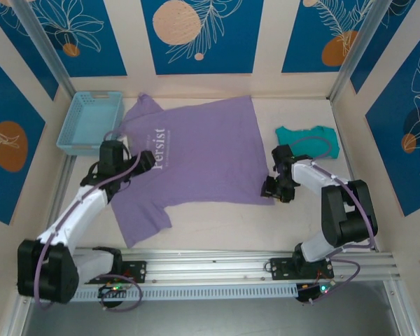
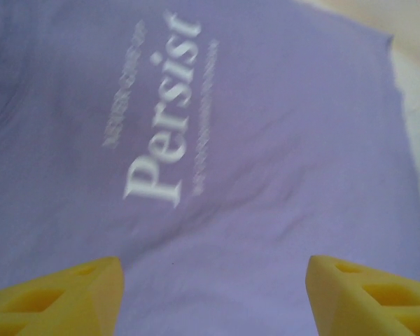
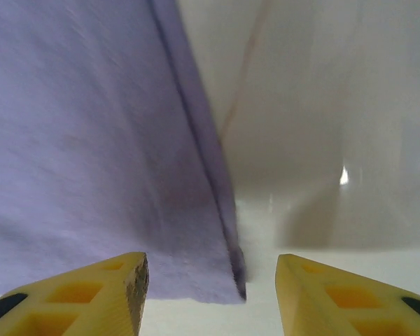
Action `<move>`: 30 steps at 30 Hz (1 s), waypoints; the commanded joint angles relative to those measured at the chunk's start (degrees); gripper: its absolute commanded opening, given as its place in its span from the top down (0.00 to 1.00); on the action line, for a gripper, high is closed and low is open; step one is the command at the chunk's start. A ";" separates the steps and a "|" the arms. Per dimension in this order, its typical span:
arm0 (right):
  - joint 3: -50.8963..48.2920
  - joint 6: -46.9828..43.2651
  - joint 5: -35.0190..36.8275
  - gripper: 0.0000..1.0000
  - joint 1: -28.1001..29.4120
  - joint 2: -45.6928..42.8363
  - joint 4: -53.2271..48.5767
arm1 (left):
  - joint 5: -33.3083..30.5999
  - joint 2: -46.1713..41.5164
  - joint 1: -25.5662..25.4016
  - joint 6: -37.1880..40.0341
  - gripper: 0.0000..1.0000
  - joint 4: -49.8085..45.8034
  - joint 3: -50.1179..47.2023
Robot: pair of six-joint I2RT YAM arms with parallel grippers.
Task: Fold the inside-out t-shirt
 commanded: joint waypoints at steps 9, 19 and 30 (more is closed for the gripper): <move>0.62 4.38 -4.03 0.93 3.02 2.11 2.73 | -6.69 -11.49 -1.22 -1.87 0.33 -19.35 -6.97; 2.10 0.86 -2.27 1.00 1.47 -6.67 2.50 | -8.85 -15.68 -6.97 -15.81 0.35 -36.67 -9.95; -0.33 -1.17 -9.99 1.00 -1.56 -12.73 6.80 | -6.08 -6.28 -11.14 -28.59 0.45 -44.58 -11.52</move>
